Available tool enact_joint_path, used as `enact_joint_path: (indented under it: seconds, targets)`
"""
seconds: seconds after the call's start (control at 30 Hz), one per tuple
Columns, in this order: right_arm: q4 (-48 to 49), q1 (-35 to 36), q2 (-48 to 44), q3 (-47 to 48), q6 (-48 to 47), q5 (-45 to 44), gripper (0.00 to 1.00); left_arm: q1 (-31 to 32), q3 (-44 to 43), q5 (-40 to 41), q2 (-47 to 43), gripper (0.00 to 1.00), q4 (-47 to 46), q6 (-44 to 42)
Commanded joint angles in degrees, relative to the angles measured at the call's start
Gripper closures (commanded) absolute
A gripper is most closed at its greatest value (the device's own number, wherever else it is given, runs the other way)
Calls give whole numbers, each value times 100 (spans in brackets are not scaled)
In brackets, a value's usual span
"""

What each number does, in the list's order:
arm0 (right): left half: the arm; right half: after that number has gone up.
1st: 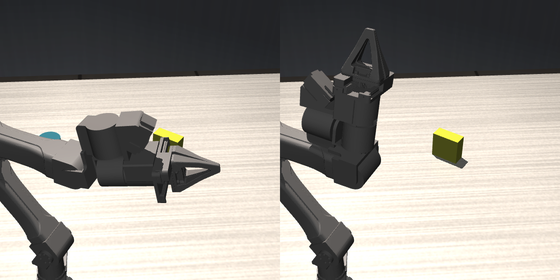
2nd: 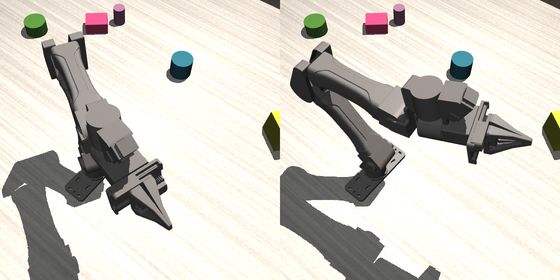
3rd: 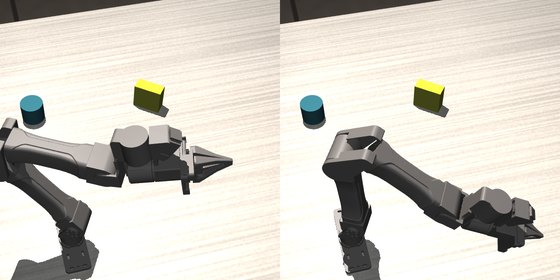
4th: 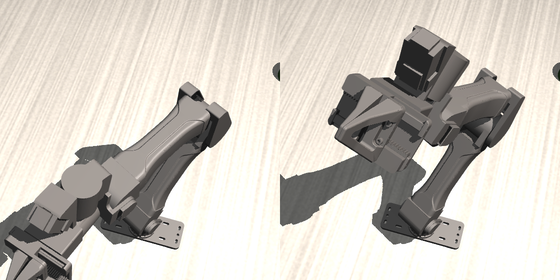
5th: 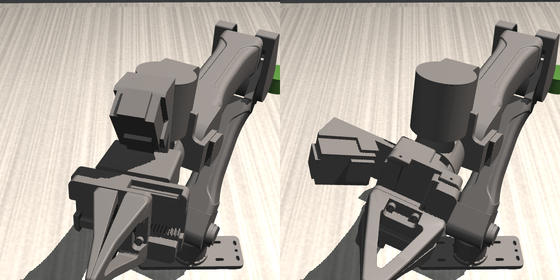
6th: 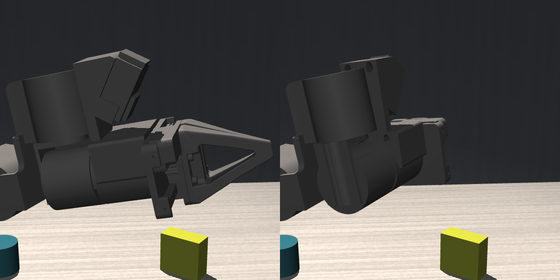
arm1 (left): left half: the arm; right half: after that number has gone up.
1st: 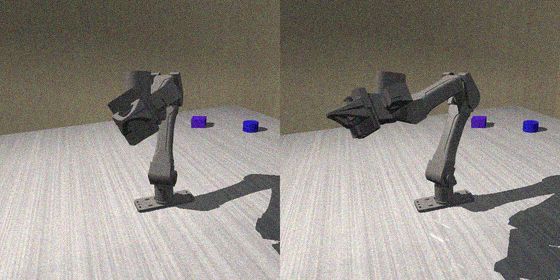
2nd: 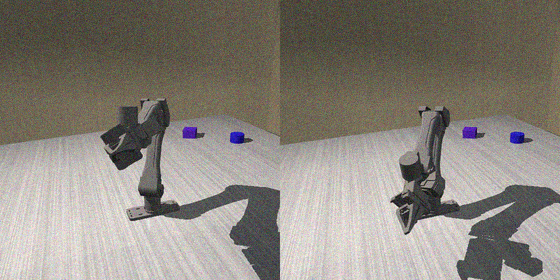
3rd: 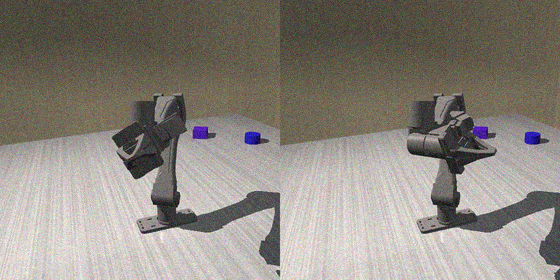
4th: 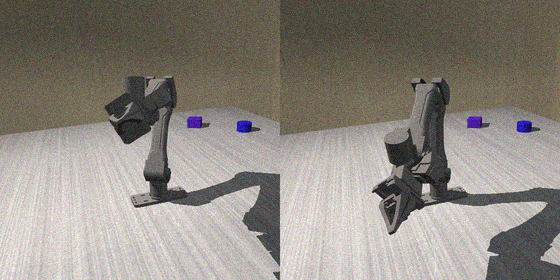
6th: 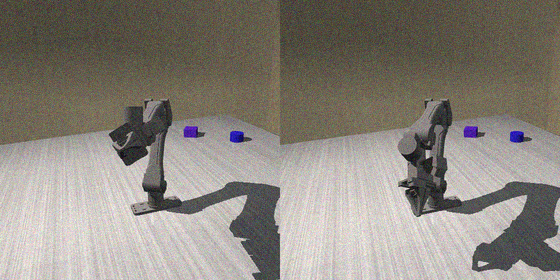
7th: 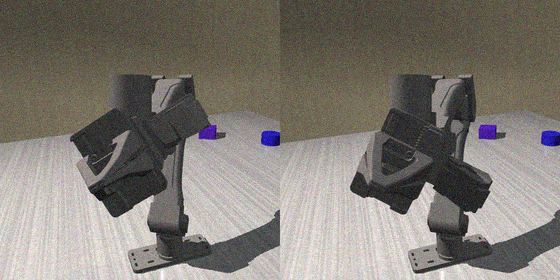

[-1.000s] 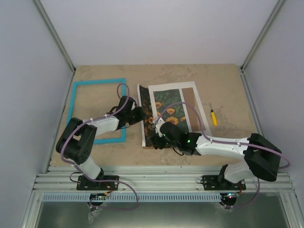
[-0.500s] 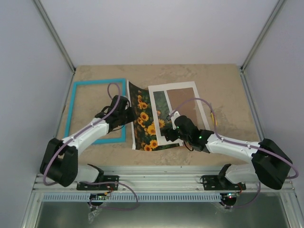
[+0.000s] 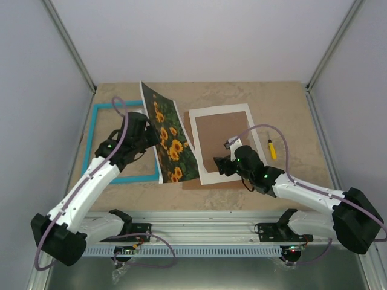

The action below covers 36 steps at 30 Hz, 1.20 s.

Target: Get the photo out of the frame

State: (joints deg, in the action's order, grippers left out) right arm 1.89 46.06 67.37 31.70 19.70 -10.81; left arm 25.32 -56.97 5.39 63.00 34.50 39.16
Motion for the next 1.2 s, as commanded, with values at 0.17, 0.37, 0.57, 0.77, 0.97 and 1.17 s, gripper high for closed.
enact_joint_path:
  seconds: [0.17, 0.37, 0.57, 0.77, 0.97, 1.17]
  targets:
    - [71, -234, -349, -205, 235, -145, 17, -27, -1187, 591, -427, 100, 952, -260]
    - [40, -282, -544, -279, 320, -291, 17, -28, -1519, -96, -141, 100, 397, -246]
    - [47, -299, -1013, -475, 380, -638, 15, -32, -1826, -931, 556, 100, -439, -120]
    - [82, -309, -1387, -644, 438, -876, 13, -7, -2281, -2021, 1252, 100, -1348, 167]
    - [60, -316, -1694, -763, 519, -1168, 10, 275, -2533, -2441, 1664, 100, -1966, 421]
    - [-3, -315, -2067, -903, 613, -1515, 3, 464, -2166, -2608, 1820, 100, -2700, 781]
